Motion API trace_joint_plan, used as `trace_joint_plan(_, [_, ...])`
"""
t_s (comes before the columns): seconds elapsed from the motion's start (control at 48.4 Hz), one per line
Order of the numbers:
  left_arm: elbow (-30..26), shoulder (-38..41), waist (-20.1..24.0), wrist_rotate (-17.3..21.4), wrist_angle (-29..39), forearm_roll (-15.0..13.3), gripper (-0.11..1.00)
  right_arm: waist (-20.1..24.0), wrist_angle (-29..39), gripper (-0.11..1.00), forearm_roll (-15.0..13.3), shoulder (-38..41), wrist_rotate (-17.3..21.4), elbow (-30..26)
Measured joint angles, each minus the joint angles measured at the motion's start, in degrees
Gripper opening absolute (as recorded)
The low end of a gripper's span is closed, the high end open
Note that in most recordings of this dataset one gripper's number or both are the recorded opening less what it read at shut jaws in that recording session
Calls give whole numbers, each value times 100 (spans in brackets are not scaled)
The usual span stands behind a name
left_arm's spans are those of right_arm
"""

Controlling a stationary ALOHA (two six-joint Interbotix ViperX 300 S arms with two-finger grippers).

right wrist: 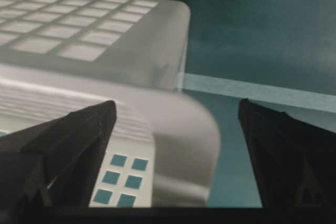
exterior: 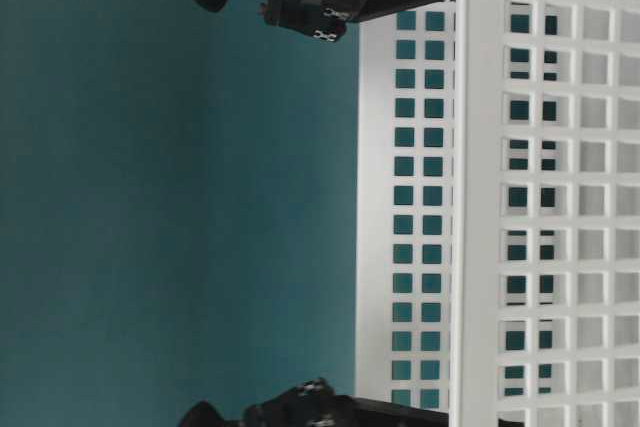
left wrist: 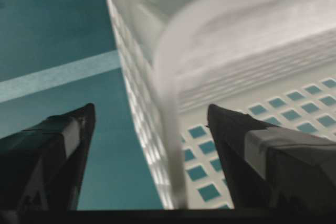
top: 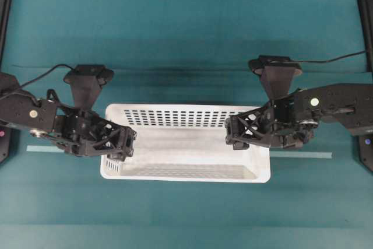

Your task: Lift the white basket with both hands.

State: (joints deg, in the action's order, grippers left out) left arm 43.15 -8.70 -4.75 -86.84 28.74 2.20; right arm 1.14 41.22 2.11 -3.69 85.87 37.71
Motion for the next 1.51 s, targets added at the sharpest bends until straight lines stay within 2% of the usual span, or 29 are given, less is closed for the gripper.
trace_joint_plan(0.227, [9,-492,79,18,18,0,85,-26,149,96,0,-396,26,26])
trace_joint_plan(0.454, [53,-1371,88,26,202,0,85,-114,554,96,0,-1055,9,26])
trace_joint_plan(0.62, [237,-2162,97,167,448,0,85,-176,589,96,0,-1740,-211,26])
trace_joint_plan(0.806, [439,-3111,246,835,413,0,85,-185,79,96,-9,-2566,-1020,202])
trace_joint_plan(0.992, [598,-3981,492,1679,229,0,85,-272,-958,96,-9,-3393,-1934,677])
trace_joint_plan(1.095, [615,-4342,589,1986,193,0,85,-316,-1441,96,-26,-3806,-2479,914])
trace_joint_plan(1.281, [615,-4711,659,2566,167,0,85,-396,-1978,96,-264,-4500,-3489,1195])
trace_joint_plan(1.363, [615,-4781,659,2953,53,0,85,-431,-2109,96,-396,-4720,-3981,1266])
trace_joint_plan(1.508, [615,-4808,668,3894,-396,0,85,-492,-2320,96,-519,-4992,-4737,1380])
